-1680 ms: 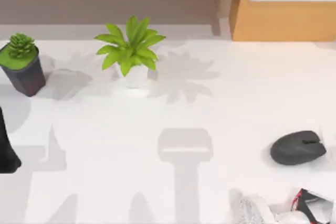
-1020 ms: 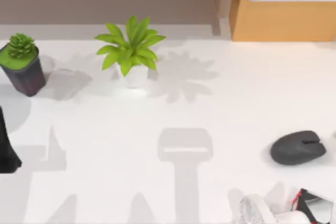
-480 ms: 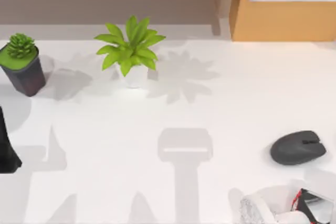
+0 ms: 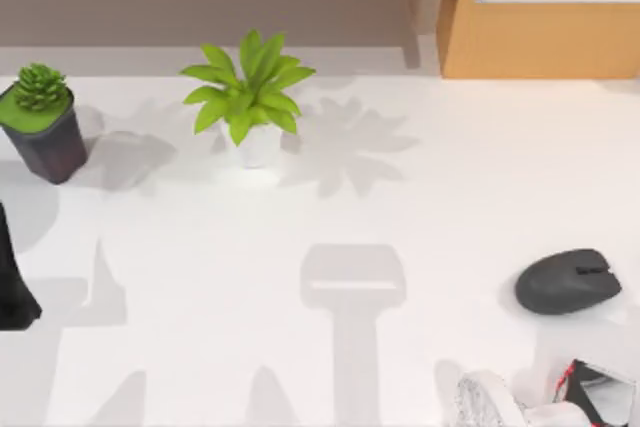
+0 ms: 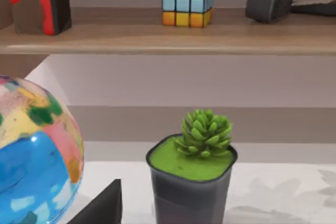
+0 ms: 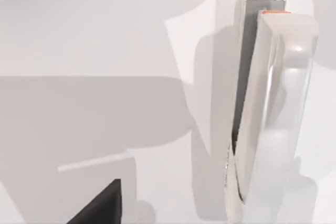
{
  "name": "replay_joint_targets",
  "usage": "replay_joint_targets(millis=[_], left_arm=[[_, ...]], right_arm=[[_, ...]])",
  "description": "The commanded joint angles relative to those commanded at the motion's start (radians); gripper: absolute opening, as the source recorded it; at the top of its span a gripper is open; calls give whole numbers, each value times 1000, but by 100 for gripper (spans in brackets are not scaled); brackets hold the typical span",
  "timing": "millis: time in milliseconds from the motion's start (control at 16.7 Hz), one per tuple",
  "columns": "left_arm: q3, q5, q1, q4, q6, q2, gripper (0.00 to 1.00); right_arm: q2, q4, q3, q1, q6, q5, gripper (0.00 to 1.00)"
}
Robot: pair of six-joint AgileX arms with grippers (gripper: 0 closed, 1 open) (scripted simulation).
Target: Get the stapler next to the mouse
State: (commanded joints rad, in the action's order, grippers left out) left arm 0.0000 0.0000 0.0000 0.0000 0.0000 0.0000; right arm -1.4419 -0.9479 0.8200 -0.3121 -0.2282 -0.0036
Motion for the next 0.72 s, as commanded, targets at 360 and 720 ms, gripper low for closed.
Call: replay_joint_targets(millis=[360,720], left_arm=[[0,0,0,0,0,0,100],[0,0,0,0,0,0,100]], right_arm=[[-33,75,-43,2,-3,0,100],[-109,235,-127,3,-4,0,100]])
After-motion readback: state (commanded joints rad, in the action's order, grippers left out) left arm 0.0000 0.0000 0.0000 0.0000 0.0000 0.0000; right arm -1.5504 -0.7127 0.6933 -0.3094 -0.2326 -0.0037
